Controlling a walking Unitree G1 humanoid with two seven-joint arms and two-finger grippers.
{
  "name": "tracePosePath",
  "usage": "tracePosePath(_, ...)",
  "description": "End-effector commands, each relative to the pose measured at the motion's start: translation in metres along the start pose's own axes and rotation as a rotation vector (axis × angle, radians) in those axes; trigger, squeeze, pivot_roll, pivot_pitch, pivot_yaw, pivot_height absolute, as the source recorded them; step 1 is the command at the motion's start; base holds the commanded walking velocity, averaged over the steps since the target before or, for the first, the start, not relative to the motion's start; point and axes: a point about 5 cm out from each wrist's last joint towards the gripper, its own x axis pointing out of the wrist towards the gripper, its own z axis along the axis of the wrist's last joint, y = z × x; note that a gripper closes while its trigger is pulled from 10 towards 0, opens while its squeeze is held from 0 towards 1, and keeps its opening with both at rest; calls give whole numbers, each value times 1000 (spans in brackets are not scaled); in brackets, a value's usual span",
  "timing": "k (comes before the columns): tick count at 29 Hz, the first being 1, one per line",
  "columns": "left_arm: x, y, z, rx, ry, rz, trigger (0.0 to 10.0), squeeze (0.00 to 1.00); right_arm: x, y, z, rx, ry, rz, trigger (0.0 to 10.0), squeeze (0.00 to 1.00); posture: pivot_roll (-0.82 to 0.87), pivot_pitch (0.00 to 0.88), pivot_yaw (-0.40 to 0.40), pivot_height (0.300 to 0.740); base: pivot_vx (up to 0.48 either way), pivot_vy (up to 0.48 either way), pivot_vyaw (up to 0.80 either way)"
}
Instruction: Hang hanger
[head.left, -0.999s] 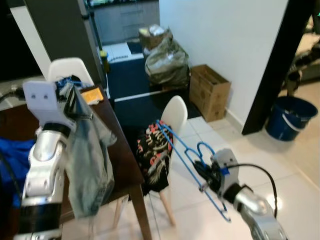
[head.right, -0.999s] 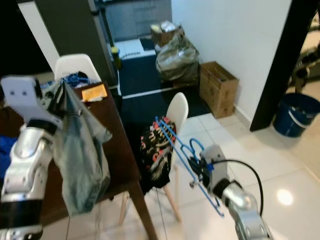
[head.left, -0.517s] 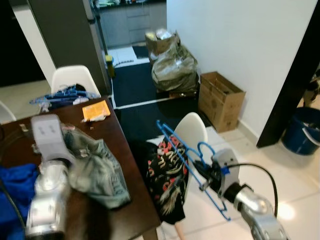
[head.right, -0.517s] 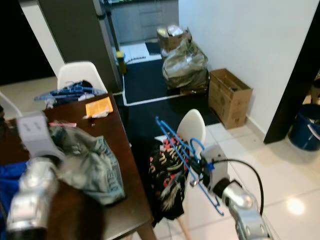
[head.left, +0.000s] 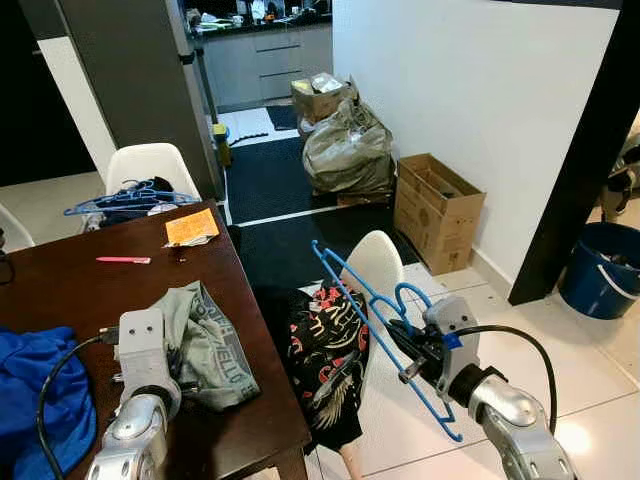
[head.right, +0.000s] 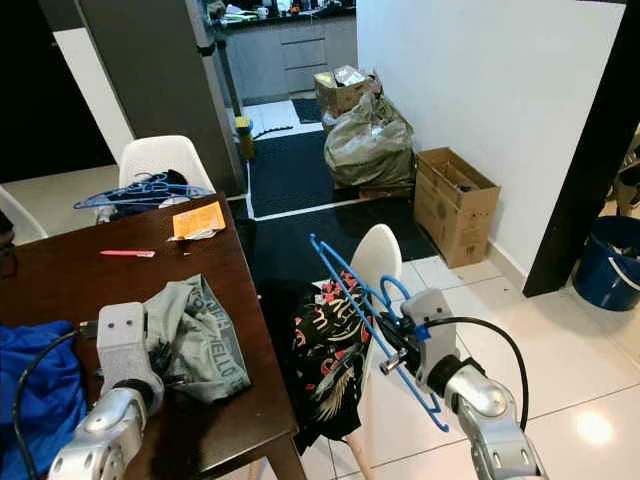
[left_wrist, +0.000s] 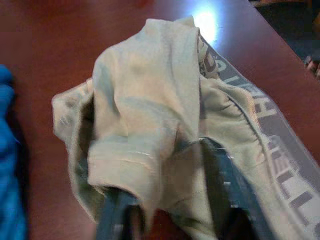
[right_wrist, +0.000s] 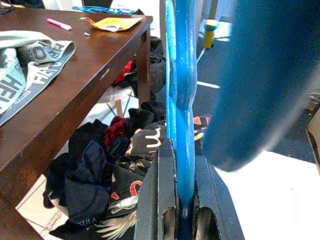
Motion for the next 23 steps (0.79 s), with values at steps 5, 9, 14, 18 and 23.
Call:
tracePosePath(5, -2, 18, 15, 187, -27, 31, 10000, 1000, 1, 2, 0, 18, 2, 13, 10000, 0, -51, 0, 74, 740, 0, 0, 0)
tracePosePath(9, -10, 8, 56, 450, -163, -56, 10000, 1000, 1, 1, -1, 29, 4, 26, 10000, 0, -44, 0, 64, 740, 0, 0, 0)
tracePosePath(14, -23, -20, 66, 514, -140, -293, 10000, 1000, 1, 2, -2, 42, 5, 38, 10000, 0, -43, 0, 62, 740, 0, 0, 0)
tracePosePath(18, -49, -42, 64, 565, -9, -637, 10000, 1000, 1, 2, -2, 47, 7, 45, 10000, 0, -45, 0, 59, 740, 0, 0, 0)
tracePosePath(23, -43, -42, 92, 454, -160, -585, 10000, 533, 1, 2, -3, 50, 9, 46, 10000, 0, -44, 0, 61, 740, 0, 0, 0)
